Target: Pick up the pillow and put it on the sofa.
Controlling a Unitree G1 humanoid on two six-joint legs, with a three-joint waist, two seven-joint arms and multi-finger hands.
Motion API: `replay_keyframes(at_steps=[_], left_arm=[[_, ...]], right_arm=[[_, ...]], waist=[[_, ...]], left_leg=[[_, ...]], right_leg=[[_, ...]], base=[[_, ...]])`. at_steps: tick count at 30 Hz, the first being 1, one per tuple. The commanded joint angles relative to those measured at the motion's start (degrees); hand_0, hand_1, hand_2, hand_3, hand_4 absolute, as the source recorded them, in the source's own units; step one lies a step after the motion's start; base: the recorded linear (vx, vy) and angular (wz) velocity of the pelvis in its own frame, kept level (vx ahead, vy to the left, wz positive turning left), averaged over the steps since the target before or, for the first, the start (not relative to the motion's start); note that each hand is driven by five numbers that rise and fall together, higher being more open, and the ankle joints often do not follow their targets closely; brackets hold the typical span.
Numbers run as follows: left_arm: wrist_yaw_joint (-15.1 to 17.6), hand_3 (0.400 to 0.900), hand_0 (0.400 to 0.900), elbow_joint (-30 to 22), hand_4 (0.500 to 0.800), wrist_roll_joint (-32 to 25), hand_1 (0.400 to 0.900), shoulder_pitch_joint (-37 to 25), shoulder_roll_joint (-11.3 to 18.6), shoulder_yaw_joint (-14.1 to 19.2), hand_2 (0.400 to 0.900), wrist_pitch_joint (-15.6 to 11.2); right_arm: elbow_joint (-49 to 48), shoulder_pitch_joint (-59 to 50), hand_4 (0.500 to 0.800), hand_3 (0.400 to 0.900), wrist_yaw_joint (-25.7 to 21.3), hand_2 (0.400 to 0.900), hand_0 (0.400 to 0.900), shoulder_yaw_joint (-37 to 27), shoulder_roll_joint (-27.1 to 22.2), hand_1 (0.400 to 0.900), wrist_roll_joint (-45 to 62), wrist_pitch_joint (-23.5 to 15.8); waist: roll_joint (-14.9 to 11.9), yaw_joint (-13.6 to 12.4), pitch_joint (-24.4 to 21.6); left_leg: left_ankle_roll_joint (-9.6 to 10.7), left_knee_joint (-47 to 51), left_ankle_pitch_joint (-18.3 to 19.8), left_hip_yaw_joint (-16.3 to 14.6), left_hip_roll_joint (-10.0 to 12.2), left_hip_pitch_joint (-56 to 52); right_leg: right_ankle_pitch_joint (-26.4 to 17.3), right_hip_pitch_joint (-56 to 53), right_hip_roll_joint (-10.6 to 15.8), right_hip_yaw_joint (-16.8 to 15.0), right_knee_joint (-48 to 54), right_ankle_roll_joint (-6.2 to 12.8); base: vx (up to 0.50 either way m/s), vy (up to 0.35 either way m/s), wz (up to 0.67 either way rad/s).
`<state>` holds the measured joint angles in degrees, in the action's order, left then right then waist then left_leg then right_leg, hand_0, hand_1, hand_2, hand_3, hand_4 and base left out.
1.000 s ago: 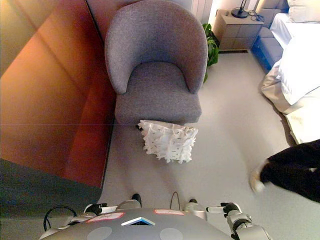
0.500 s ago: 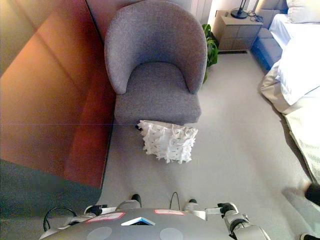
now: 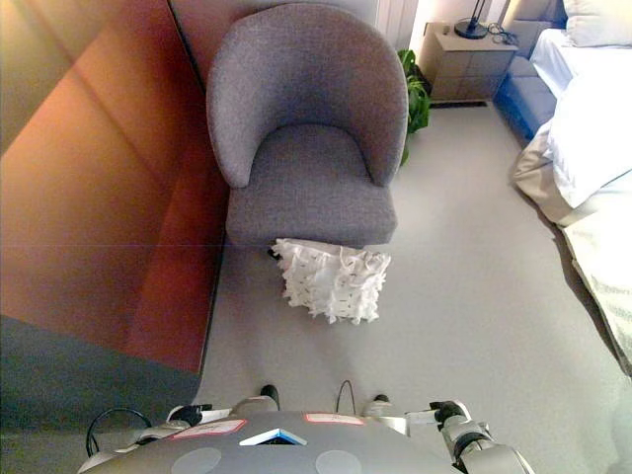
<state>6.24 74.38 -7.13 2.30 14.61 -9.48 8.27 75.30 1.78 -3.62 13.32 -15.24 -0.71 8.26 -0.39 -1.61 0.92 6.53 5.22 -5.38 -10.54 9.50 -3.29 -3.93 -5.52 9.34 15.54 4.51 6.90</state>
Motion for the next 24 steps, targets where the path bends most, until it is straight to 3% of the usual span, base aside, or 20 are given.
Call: replay_keyframes(at_steps=[1, 3, 7, 9, 14, 17, 19, 20, 22, 24], left_arm=[[1.5, 0.900, 0.900, 3.4, 0.800, -0.5, 0.900, -6.2, 1.4, -0.7, 0.900, 0.8], [1.4, 0.900, 0.900, 3.1, 0.800, -0.6, 0.900, -5.8, 1.1, -0.2, 0.900, 0.8], [1.0, 0.900, 0.900, 2.7, 0.800, -1.6, 0.900, -4.5, 0.6, 1.0, 0.900, 0.3], [0.7, 0.900, 0.900, 2.6, 0.800, -2.9, 0.900, -4.2, 0.2, 1.0, 0.900, 0.6], [-0.7, 0.900, 0.900, 3.0, 0.800, -3.6, 0.900, -2.5, 0.5, 2.3, 0.900, 1.8], [-0.9, 0.900, 0.900, 3.2, 0.800, -4.0, 0.900, -0.6, 0.6, 3.5, 0.900, 2.3], [-0.9, 0.900, 0.900, 3.2, 0.800, -4.5, 0.900, 0.5, 0.6, 4.6, 0.900, 3.0], [-0.9, 0.900, 0.900, 2.9, 0.800, -4.8, 0.900, 0.4, 0.9, 5.3, 0.900, 4.2], [-1.5, 0.900, 0.900, 4.2, 0.800, -3.4, 0.900, 0.1, 1.8, 6.5, 0.900, 4.1], [-2.6, 0.900, 0.900, 4.3, 0.800, -1.6, 0.900, -0.4, 3.0, 6.6, 0.900, 3.8]], right_arm=[[1.9, -6.6, 0.800, 0.900, -1.2, 0.900, 0.900, 1.1, -0.2, 0.900, -0.1, 0.3], [2.4, -7.0, 0.800, 0.900, -0.7, 0.900, 0.900, 1.4, -0.7, 0.900, -0.9, 0.1], [1.1, -8.3, 0.800, 0.900, -1.1, 0.900, 0.900, 3.2, -2.7, 0.900, -3.3, 0.0], [1.0, -9.0, 0.800, 0.900, -1.2, 0.900, 0.900, 3.5, -3.8, 0.900, -2.8, -0.1], [0.8, -9.3, 0.800, 0.900, 1.0, 0.900, 0.900, 2.1, -5.6, 0.900, -3.6, -2.0], [0.1, -8.3, 0.800, 0.900, 2.0, 0.900, 0.900, 2.1, -6.0, 0.900, -4.2, -3.8], [-0.3, -7.9, 0.800, 0.900, 2.5, 0.900, 0.900, 2.2, -5.6, 0.900, -5.4, -3.8], [0.0, -8.2, 0.800, 0.900, 2.4, 0.900, 0.900, 2.2, -5.4, 0.900, -6.0, -3.8], [0.1, -8.9, 0.800, 0.900, 2.0, 0.900, 0.900, 1.9, -4.3, 0.900, -6.0, -2.9], [-0.5, -8.7, 0.800, 0.900, 1.8, 0.900, 0.900, 0.9, -4.0, 0.900, -5.8, -2.9]], waist=[[-0.3, 0.9, 5.2], [-1.3, 1.2, 6.0], [-2.4, -0.8, 10.5], [-0.9, -2.2, 12.5], [1.8, -6.1, 14.0], [1.7, -7.9, 13.0], [2.2, -8.1, 11.7], [2.0, -7.8, 10.6], [1.2, -9.2, 9.4], [0.6, -9.8, 8.5]], left_leg=[[-1.6, -1.6, 3.2, 2.4, 1.4, -2.4], [-1.2, -8.1, 5.1, 2.9, 2.1, -1.0], [-0.7, -32.1, -2.8, 5.9, 3.9, 12.1], [0.8, -29.6, -6.1, 6.1, 4.0, 15.9], [3.2, -7.0, -14.2, 3.9, 5.1, 18.5], [4.1, -0.7, -14.9, 2.5, 5.8, 21.7], [4.6, -1.7, -15.6, -3.4, 7.2, 22.1], [3.1, -2.0, -12.0, -7.5, 7.1, 21.2], [1.5, -4.9, -10.6, -4.5, 4.8, 20.8], [0.0, -12.2, -8.6, -3.2, 4.1, 23.6]], right_leg=[[5.6, 2.2, -0.9, -3.6, -7.5, -1.31], [5.4, 2.9, -1.2, -4.7, -7.8, -2.59], [5.3, 3.1, -2.3, -6.4, -9.8, -5.78], [6.4, 1.3, -3.3, -6.5, -9.9, -5.81], [9.9, -7.3, -4.2, -6.6, -6.9, -4.05], [14.5, -12.7, -3.5, -7.6, -6.1, -3.17], [17.5, -15.8, -2.4, -6.3, -6.6, -2.23], [17.4, -16.4, -1.2, -5.1, -7.4, -1.32], [18.3, -18.1, 1.5, -5.3, -10.2, 0.35], [17.0, -19.0, 3.0, -6.1, -12.6, 1.01]], base=[[0.00, -0.129, 0.02], [0.03, -0.164, -0.08], [0.07, -0.189, -0.40], [0.22, 0.056, -0.42], [0.47, 0.196, -0.31], [0.67, 0.251, -0.33], [0.65, 0.320, -0.08], [0.65, 0.344, -0.09], [0.68, 0.312, -0.16], [0.60, 0.288, 0.03]])
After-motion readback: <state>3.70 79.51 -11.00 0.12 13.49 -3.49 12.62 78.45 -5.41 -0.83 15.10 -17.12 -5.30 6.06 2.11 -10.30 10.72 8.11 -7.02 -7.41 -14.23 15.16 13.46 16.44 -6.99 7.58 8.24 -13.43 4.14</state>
